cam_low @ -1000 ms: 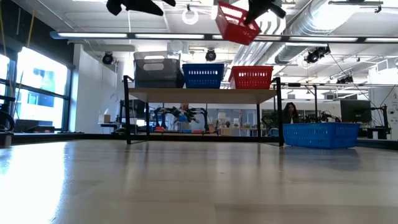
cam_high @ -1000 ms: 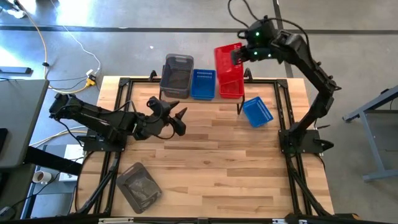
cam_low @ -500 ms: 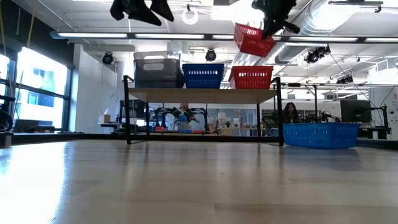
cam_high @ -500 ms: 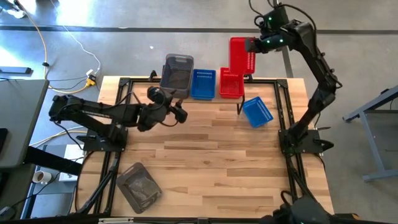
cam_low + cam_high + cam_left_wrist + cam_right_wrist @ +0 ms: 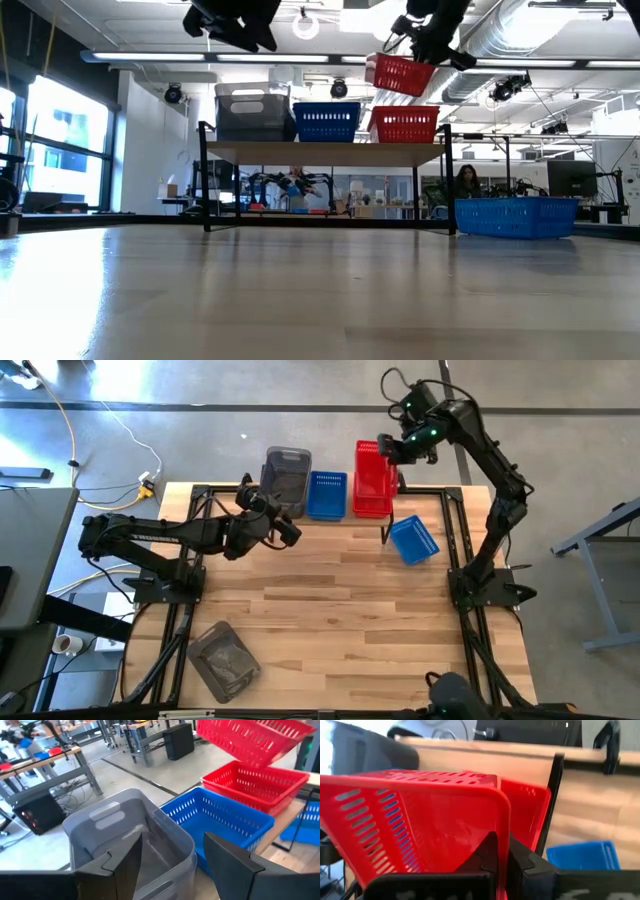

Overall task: Stack baskets on shelf by color
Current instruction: Stack the red bin on top of the red bin on the shelf

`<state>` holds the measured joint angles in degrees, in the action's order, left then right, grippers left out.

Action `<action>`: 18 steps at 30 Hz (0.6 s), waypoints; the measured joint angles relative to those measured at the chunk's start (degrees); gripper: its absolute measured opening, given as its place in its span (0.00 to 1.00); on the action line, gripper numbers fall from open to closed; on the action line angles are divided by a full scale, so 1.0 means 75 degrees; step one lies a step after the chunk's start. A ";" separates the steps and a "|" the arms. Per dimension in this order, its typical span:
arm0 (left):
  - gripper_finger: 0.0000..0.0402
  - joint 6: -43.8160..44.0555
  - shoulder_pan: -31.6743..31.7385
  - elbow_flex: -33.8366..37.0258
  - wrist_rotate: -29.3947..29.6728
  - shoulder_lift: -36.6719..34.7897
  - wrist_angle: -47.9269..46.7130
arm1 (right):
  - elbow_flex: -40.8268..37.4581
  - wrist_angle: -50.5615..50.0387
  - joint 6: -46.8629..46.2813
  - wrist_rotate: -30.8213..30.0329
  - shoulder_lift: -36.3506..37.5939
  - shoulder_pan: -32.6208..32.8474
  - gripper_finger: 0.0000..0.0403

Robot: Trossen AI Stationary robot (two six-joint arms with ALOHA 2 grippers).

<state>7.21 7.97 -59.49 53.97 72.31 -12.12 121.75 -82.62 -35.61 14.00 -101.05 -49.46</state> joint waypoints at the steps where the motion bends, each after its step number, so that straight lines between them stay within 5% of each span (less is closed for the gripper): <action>1: 0.50 -0.0096 0.0021 -0.0001 -0.0081 0.0000 0.0000 | 0.0000 -0.0077 -0.0074 0.0005 -0.0039 0.0055 0.00; 18: 0.50 -0.1069 0.0035 0.0001 -0.0202 0.0000 -0.0001 | 0.0000 -0.0791 -0.0877 -0.0597 -0.0234 0.0418 0.00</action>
<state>-0.81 8.23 -59.48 52.46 72.31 -12.13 121.75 -88.55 -42.19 9.52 -102.81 -46.33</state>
